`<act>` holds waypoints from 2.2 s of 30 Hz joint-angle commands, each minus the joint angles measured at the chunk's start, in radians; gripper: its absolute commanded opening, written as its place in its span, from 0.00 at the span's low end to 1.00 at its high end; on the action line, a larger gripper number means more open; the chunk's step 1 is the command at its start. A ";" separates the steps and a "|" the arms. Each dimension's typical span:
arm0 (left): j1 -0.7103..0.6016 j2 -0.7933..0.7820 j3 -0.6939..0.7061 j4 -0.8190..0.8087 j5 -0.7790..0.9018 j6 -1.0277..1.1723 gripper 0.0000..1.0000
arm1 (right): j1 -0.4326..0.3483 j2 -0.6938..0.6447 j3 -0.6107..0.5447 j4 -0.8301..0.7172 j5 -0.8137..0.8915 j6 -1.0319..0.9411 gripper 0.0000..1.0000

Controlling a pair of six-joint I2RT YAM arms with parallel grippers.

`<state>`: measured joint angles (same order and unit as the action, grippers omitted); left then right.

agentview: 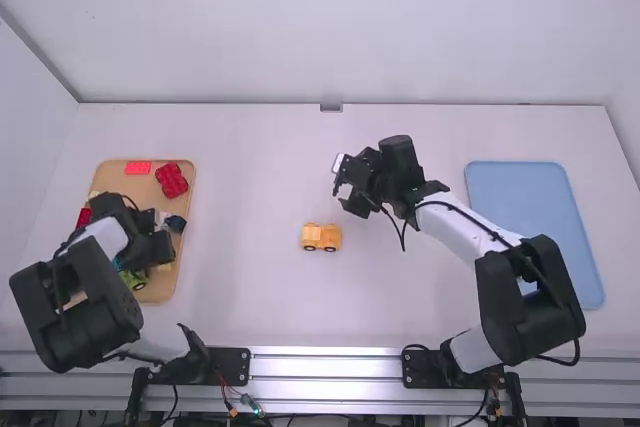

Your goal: Assemble lego blocks to make yellow taxi

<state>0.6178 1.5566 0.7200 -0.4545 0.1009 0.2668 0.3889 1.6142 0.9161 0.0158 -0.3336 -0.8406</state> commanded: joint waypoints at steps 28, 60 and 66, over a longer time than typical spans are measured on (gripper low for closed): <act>0.003 -0.018 0.043 0.014 0.192 0.007 0.16 | -0.003 -0.020 0.027 0.014 -0.003 0.072 0.99; -1.069 0.206 0.602 -0.174 0.215 0.270 0.03 | -0.312 -1.002 -0.394 -0.095 -0.062 0.691 0.99; -1.241 0.333 0.660 -0.113 0.115 0.314 0.02 | -0.430 -1.249 -0.506 -0.129 -0.062 0.776 0.99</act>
<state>-0.5812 1.8755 1.3643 -0.5697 0.2615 0.5499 -0.0135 0.4065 0.4377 -0.1066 -0.3882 -0.1223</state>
